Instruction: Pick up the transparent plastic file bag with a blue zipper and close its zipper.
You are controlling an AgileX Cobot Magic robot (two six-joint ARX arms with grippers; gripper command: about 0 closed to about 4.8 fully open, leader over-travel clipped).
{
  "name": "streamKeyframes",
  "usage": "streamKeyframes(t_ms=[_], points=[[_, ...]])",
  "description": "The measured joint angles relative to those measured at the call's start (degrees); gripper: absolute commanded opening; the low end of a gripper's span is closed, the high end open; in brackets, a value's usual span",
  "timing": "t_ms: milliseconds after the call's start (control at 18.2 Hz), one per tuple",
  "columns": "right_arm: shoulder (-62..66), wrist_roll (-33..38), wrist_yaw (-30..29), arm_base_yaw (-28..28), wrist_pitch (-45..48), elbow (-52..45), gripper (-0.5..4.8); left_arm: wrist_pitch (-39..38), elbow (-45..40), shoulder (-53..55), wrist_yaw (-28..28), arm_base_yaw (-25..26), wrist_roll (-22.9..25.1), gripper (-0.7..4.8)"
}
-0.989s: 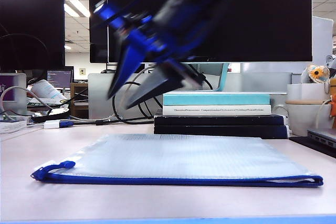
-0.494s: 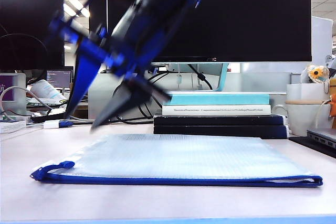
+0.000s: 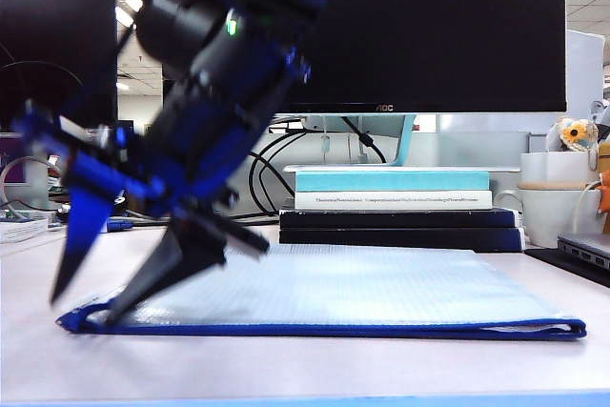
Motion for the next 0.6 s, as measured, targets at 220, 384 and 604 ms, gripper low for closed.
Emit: streamKeyframes(t_ms=[220, 384, 604], points=[[0.5, -0.09, 2.64, -0.79, 1.51, 0.39, 1.51, -1.11, 0.0, 0.0, 0.0, 0.0, -0.33, -0.05], [0.61, -1.42, 8.76, -0.94, 2.97, 0.33, -0.04, -1.29, 0.0, 0.0, 0.28, 0.0, -1.25, -0.05], [1.03, -3.37, 10.95, -1.57, 6.62, 0.26, -0.06, -1.29, 0.0, 0.0, 1.46, 0.0, -1.42, -0.05]])
